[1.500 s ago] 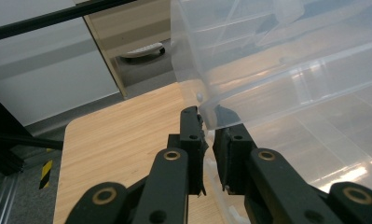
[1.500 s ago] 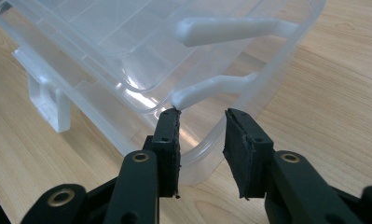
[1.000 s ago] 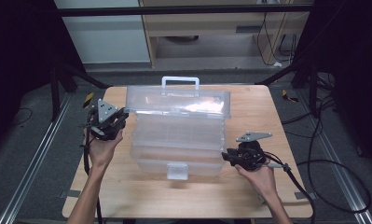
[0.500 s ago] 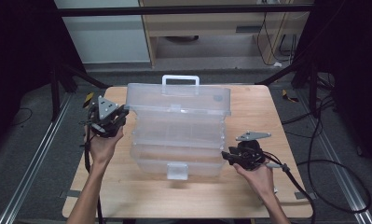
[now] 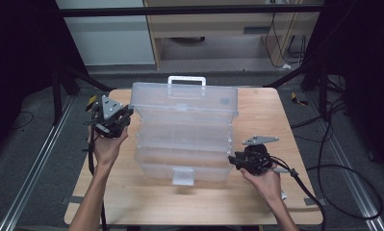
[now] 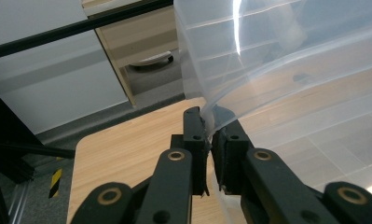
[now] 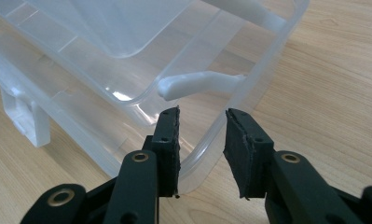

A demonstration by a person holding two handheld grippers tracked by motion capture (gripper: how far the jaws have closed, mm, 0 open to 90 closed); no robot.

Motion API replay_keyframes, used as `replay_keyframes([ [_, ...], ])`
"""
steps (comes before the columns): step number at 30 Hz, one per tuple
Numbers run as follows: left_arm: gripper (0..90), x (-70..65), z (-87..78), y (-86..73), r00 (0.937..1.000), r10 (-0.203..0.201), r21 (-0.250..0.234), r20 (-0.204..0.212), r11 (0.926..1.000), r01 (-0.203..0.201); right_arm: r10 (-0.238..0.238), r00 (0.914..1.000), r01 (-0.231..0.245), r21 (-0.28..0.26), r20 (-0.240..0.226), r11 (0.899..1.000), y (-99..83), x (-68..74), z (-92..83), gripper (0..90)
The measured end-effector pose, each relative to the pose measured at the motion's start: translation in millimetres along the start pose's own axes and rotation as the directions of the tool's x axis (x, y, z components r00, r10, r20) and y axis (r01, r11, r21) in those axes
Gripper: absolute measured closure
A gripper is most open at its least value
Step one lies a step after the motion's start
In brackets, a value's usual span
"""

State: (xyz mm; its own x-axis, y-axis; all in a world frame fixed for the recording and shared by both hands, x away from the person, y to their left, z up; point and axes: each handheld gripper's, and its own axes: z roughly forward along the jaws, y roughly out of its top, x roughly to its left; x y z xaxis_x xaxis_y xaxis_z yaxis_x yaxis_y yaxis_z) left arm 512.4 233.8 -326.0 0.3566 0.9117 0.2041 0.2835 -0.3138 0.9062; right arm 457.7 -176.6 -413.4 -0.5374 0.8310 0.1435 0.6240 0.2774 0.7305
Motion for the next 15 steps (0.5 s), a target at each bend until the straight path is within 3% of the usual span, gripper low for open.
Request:
replay_keyframes([
  [15, 84.9, 3.9, 10.3, 7.4, 0.9999, -0.013, -0.02, -0.011, 0.9997, 0.013, -0.011, 0.9999, 0.011, 0.007, -0.005, 1.0, 1.0, -1.2, 0.0, 65.6],
])
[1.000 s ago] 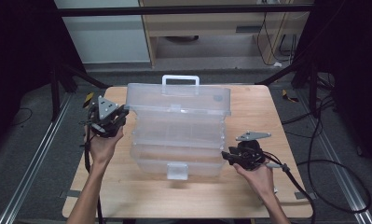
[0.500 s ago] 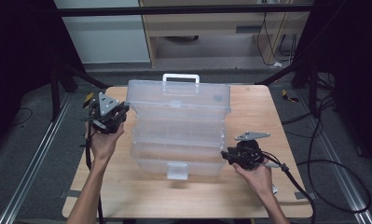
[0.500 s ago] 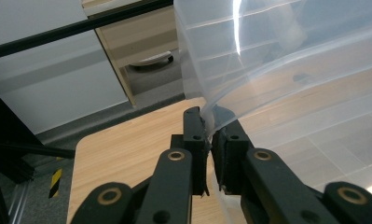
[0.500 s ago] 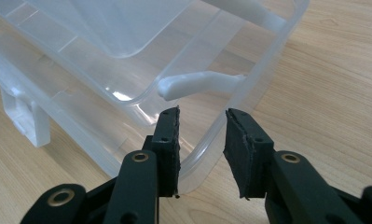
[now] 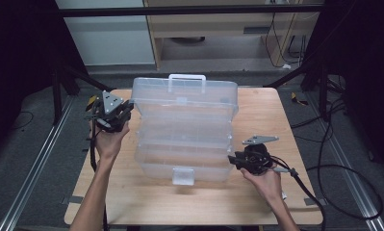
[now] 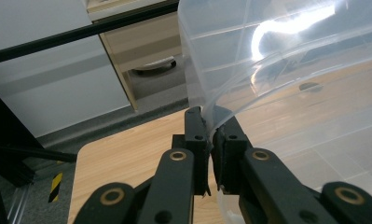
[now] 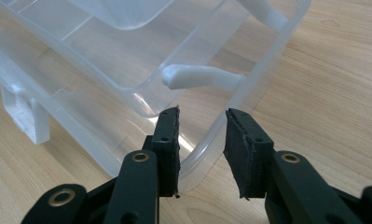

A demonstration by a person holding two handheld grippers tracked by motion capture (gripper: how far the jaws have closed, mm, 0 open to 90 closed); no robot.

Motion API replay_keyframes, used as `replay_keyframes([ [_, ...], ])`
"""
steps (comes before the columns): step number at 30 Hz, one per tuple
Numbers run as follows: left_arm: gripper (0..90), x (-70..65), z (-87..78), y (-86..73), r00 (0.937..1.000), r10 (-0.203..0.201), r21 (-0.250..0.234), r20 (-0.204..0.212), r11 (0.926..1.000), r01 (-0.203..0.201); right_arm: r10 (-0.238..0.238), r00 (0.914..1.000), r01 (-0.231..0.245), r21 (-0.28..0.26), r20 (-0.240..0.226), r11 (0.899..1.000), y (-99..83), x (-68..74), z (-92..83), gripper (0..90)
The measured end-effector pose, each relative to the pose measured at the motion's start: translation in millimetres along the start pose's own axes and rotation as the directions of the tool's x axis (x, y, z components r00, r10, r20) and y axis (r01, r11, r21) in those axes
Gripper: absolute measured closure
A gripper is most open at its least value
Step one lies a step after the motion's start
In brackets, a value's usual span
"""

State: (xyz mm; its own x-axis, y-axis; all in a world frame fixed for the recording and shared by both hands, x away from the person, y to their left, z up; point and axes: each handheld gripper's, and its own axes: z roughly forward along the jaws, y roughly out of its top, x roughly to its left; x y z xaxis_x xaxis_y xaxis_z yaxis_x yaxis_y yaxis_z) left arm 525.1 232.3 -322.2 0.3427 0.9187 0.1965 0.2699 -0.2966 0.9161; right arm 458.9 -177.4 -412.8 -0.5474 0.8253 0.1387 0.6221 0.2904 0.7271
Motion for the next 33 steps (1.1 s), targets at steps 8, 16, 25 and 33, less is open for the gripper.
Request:
replay_keyframes([
  [8, 85.2, 1.9, 4.0, 3.1, 0.9999, -0.007, -0.009, 0.008, 0.9999, 0.007, -0.008, 1.0, 0.008, 0.002, 0.002, 1.0, 0.9, -1.1, 0.4, 65.7],
  [16, 85.5, 3.7, 6.7, 5.4, 0.9999, -0.011, -0.011, 0.013, 0.9999, 0.011, -0.01, 0.9999, 0.01, 0.002, 0.004, 1.0, 1.6, -2.3, 0.8, 65.8],
  [25, 85.7, 4.0, 9.8, 8.2, 0.9998, -0.017, -0.014, 0.011, 0.9998, 0.017, -0.011, 0.9999, 0.011, 0.004, 0.004, 1.0, 2.4, -3.6, 1.2, 65.9],
  [33, 85.7, 4.6, 12.4, 11.1, 0.9999, -0.014, -0.008, 0.008, 0.9999, 0.014, -0.018, 0.9998, 0.018, 0.004, 0.009, 1.0, 3.7, -5.7, 2.0, 66.2],
])
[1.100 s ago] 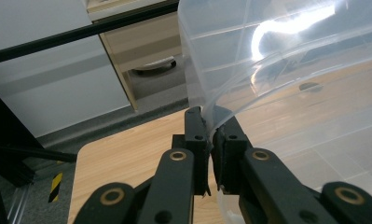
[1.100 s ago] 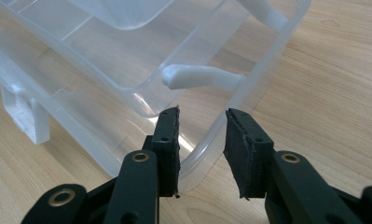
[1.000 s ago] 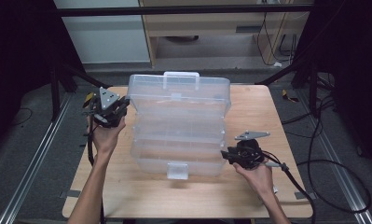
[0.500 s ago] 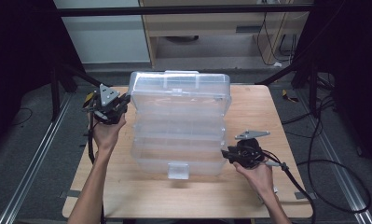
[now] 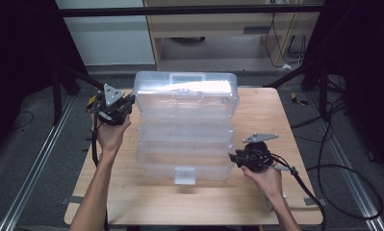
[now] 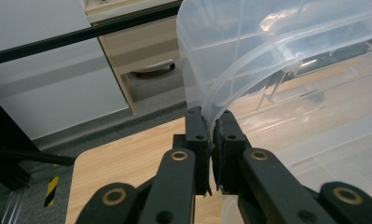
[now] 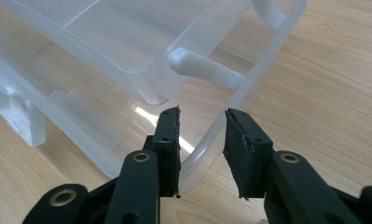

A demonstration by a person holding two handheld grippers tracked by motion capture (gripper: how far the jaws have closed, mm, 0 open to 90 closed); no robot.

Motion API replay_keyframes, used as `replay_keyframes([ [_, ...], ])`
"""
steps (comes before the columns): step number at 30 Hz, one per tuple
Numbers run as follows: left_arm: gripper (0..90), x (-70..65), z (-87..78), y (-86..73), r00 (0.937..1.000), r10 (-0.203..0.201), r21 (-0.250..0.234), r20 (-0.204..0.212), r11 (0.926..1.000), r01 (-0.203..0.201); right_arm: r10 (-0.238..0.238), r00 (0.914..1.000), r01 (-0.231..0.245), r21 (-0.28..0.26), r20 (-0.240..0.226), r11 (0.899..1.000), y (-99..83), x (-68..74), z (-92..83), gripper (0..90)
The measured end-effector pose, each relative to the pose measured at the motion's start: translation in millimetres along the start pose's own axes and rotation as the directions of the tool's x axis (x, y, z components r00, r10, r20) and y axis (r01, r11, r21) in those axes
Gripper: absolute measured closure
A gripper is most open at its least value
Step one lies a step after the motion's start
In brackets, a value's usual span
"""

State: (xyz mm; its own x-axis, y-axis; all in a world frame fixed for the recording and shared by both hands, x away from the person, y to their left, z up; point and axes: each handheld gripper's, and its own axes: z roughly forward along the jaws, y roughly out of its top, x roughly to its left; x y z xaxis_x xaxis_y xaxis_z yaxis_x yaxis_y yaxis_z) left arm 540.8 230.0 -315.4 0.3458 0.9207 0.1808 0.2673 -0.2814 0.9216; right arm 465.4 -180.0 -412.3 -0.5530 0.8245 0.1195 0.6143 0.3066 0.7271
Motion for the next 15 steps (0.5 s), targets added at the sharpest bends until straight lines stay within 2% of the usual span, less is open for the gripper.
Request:
replay_keyframes([
  [15, 85.7, 1.8, 6.2, 4.8, 1.0, -0.004, 0.003, -0.005, 1.0, 0.004, 0.002, 1.0, -0.002, -0.002, 0.007, 1.0, 0.7, -1.1, 0.7, 66.5],
])
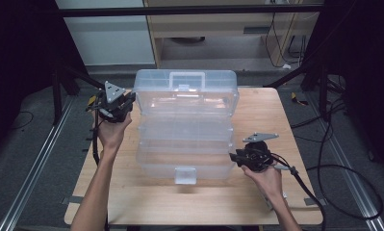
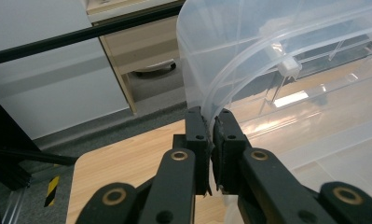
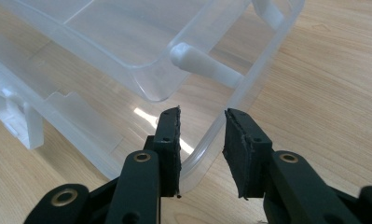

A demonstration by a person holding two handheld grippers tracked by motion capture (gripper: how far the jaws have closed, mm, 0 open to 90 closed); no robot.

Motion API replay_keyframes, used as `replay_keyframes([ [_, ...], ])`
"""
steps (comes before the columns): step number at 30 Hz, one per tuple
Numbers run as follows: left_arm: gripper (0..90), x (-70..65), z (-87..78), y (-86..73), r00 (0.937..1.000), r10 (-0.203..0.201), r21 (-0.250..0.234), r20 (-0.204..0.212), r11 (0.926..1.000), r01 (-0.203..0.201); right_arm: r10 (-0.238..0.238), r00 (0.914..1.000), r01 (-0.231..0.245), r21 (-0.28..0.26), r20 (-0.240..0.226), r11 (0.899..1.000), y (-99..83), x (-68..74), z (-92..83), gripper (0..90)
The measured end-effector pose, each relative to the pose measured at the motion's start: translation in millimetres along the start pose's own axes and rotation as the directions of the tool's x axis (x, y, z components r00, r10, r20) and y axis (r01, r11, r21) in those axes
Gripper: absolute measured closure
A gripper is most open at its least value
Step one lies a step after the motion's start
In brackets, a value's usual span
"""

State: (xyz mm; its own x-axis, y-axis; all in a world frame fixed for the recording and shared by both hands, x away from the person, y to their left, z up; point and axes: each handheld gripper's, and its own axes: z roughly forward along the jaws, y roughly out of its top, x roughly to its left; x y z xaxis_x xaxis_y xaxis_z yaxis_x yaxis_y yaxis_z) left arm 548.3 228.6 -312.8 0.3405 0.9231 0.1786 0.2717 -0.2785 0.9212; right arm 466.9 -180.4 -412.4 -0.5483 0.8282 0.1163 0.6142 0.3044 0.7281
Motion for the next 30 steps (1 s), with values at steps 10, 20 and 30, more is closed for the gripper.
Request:
replay_keyframes([
  [10, 85.8, 0.4, 3.3, 2.1, 1.0, -0.007, -0.003, -0.002, 1.0, 0.007, 0.006, 1.0, -0.006, -0.007, 0.007, 1.0, -0.6, 1.0, 0.1, 66.4],
  [20, 85.7, 0.8, 6.9, 4.5, 0.9999, -0.009, -0.001, -0.007, 1.0, 0.009, 0.016, 0.9997, -0.016, -0.014, 0.017, 1.0, 0.7, -1.2, 1.1, 67.0],
  [30, 85.6, 2.7, 13.2, 7.3, 0.9999, -0.011, -0.001, -0.012, 0.9999, 0.011, 0.028, 0.9994, -0.028, -0.011, 0.022, 1.0, 1.1, -1.1, 3.9, 67.3],
])
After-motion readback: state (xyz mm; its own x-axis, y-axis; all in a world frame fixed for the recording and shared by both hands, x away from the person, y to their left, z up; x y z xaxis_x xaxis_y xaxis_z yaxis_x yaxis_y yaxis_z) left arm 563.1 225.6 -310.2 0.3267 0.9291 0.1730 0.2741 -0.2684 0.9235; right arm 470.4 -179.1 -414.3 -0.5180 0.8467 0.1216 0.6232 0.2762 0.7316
